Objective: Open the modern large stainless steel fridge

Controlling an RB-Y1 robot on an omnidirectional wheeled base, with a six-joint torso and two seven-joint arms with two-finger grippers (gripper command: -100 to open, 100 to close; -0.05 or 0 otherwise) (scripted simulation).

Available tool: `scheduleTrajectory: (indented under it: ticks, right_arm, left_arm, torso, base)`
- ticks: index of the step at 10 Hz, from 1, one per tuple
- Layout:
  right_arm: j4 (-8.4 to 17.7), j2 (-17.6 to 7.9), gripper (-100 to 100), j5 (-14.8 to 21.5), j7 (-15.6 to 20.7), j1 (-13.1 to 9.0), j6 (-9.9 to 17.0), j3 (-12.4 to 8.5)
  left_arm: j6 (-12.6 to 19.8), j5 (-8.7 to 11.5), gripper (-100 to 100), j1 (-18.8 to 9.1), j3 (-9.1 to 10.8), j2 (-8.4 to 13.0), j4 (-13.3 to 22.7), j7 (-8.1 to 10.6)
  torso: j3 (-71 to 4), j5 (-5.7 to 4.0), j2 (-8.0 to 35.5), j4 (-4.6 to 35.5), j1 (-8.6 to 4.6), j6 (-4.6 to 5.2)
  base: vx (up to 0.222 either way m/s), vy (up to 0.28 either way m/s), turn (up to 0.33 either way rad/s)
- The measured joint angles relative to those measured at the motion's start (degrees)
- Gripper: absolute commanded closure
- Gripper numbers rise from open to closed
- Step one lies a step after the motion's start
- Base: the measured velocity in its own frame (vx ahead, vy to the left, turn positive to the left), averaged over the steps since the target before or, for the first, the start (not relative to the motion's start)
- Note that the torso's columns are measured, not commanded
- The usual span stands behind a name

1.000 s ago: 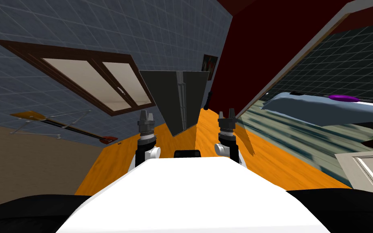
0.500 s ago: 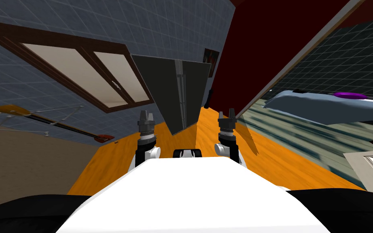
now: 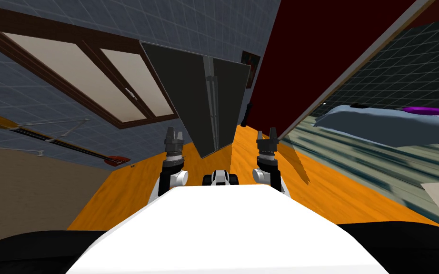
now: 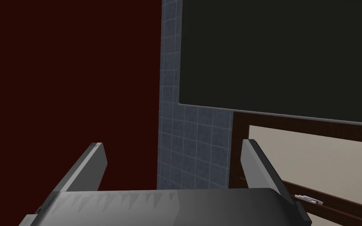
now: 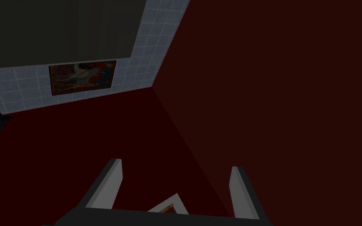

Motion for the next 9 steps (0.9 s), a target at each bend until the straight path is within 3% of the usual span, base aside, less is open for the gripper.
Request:
scheduleTrajectory:
  ticks: [4,9]
  right_arm:
    - [0.0,0.0,0,0.0,0.0,0.0,0.0,0.0]
    - [0.0,0.0,0,0.0,0.0,0.0,0.0,0.0]
  left_arm:
    - [5.97,0.61,-100,-5.3,0.81,2.49,-0.04,2.3]
    - [13.25,1.11,-100,-11.08,1.43,3.85,0.13,4.91]
  torso:
    - [0.01,0.03,0.14,0.11,0.08,0.0]
    - [0.01,0.01,0.16,0.1,0.02,0.0]
  base:
    - [0.063,-0.062,0.037]
    - [0.056,-0.073,0.048]
